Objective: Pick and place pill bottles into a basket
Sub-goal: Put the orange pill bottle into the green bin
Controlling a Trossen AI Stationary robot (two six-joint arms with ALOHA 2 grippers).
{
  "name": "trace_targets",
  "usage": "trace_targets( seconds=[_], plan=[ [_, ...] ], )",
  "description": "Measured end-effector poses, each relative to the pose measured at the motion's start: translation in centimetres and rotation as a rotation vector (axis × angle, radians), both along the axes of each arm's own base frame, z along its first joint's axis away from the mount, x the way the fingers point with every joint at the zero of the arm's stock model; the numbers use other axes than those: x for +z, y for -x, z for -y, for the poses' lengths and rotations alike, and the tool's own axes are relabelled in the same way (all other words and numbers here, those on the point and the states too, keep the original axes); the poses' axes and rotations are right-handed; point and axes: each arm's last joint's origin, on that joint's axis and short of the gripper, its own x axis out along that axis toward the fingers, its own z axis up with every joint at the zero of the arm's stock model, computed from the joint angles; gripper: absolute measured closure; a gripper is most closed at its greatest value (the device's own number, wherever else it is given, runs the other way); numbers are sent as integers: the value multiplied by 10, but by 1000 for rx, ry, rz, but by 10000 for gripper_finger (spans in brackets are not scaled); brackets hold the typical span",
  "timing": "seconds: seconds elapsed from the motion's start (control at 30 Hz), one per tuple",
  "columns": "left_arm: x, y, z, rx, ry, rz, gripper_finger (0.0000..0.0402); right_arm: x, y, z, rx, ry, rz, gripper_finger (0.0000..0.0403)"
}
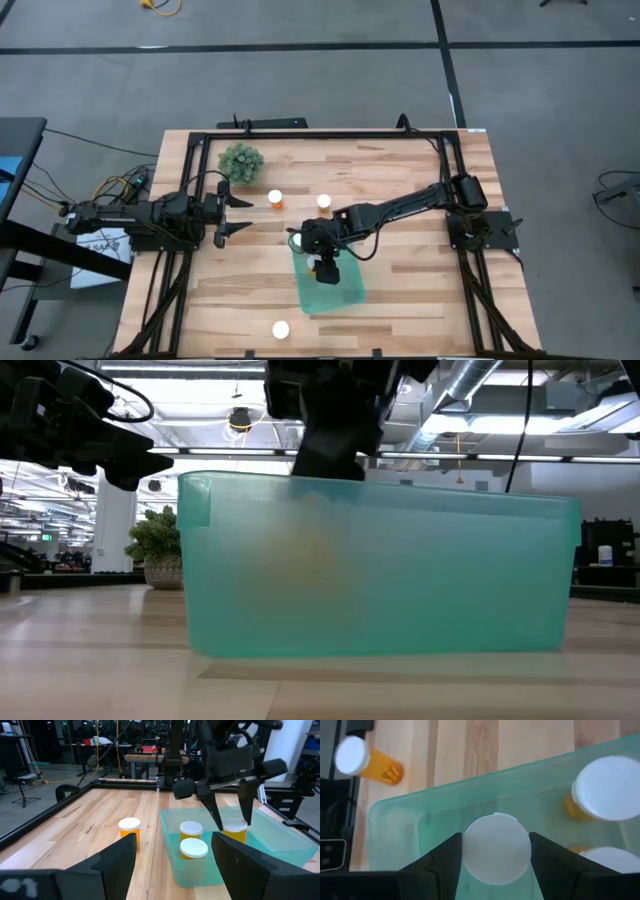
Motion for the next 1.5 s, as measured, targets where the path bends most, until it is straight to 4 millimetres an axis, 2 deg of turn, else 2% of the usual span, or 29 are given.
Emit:
trace_targets(
  seconds=[0.2, 0.4, 0.67, 0.87, 1.03, 1.13, 1.3, 1.5],
  plan=[
    [0, 0, 0, 0, 0, 0, 154, -13, 3, 2, 2, -12, -1, 198],
    [0, 0, 0, 0, 0, -1, 154, -12, 1, 3, 4, -21, 10, 202],
    [0, 0, 0, 0, 0, -1, 154, -11, 0, 5, -9, -16, 21, 172],
    [0, 0, 0, 0, 0, 0, 154, -11, -2, 11, -62, -9, 28, 168],
    [0, 0, 0, 0, 0, 0, 154, -8, -4, 11, -27, -19, 59, 167],
    [0, 0, 0, 0, 0, 0, 154, 8, -8, 6, 17, -45, 107, 168],
    [0, 0, 0, 0, 0, -1, 154, 61, -7, -5, 121, -52, 249, 170],
    [0, 0, 0, 0, 0, 0, 154, 126, 26, -1, 134, 39, 432, 170]
  ],
)
